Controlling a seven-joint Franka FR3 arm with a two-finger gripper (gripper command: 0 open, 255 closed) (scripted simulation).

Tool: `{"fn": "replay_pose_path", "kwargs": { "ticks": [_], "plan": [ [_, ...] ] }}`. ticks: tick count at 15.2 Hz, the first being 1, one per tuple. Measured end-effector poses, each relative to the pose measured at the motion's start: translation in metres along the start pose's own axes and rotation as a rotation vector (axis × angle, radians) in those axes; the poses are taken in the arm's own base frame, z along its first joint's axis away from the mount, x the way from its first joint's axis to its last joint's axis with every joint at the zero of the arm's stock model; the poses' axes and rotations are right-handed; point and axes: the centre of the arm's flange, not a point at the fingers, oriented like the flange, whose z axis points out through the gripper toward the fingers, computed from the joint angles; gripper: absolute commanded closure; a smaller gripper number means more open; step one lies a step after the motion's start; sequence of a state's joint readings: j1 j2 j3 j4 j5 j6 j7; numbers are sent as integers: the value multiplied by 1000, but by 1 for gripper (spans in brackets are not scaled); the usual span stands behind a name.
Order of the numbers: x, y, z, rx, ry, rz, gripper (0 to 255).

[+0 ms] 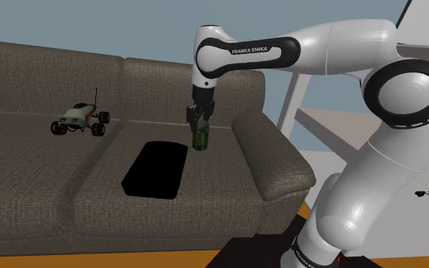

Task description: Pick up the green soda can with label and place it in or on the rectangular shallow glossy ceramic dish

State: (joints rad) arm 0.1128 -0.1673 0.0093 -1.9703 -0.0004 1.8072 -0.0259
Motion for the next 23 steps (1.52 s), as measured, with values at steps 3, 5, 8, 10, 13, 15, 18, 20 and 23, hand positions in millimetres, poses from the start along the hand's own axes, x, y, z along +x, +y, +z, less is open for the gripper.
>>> {"fn": "replay_pose_path", "kwargs": {
  "ticks": [3, 5, 8, 10, 13, 15, 18, 20, 23],
  "plan": [
    [0, 1, -15, 0, 0, 0, 255],
    [3, -4, -23, 0, 0, 0, 255],
    [23, -33, -30, 0, 0, -1, 255],
    [35, -56, -35, 0, 0, -1, 255],
    [56, -86, -47, -1, 0, -1, 255],
    [73, -109, -49, 0, 0, -2, 255],
    [84, -127, -49, 0, -1, -1, 255],
    [85, -130, -40, 0, -1, 0, 255],
    [84, -131, -24, 0, -1, 0, 255]
  ]
}}
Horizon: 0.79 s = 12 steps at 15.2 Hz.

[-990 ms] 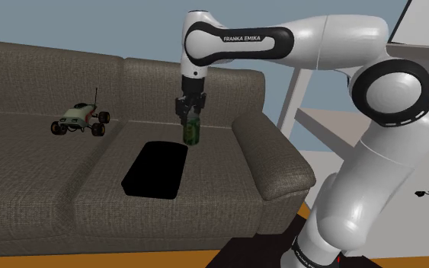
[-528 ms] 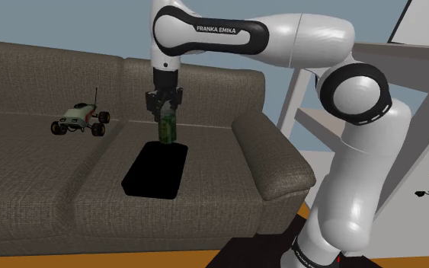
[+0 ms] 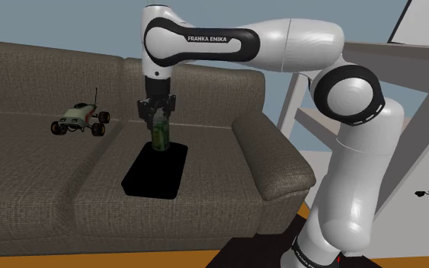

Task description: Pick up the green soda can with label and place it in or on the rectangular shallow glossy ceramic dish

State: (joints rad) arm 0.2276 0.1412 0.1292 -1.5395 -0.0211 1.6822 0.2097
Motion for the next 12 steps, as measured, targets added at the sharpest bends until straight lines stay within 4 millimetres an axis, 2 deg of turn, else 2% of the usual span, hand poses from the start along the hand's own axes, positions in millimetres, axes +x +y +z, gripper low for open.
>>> {"fn": "replay_pose_path", "kwargs": {
  "ticks": [12],
  "plan": [
    [1, 1, 65, 0, 0, 0, 255]
  ]
}}
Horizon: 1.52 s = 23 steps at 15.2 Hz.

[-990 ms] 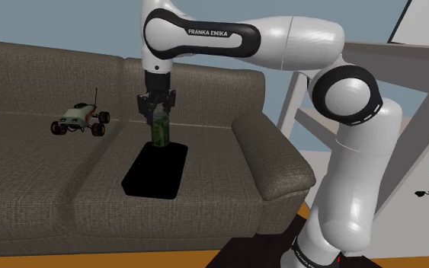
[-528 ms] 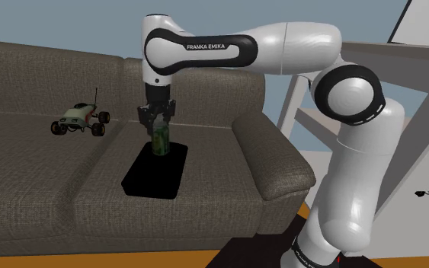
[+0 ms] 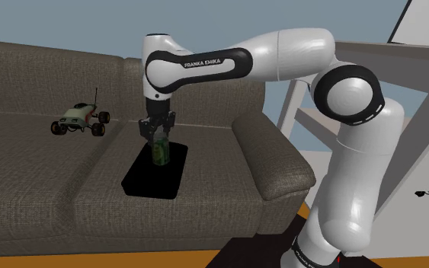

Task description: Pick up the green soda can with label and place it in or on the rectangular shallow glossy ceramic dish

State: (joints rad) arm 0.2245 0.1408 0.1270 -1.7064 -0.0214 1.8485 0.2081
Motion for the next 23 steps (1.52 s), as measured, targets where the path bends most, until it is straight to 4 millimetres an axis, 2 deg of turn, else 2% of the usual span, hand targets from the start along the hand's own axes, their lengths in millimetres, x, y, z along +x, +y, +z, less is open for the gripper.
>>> {"fn": "replay_pose_path", "kwargs": {
  "ticks": [7, 8, 14, 19, 23],
  "plan": [
    [0, -1, 4, 0, 1, 0, 255],
    [0, -1, 4, 0, 1, 0, 0],
    [0, -1, 4, 0, 1, 0, 0],
    [0, 1, -41, 0, 2, 0, 0],
    [0, 0, -46, 0, 1, 0, 0]
  ]
}}
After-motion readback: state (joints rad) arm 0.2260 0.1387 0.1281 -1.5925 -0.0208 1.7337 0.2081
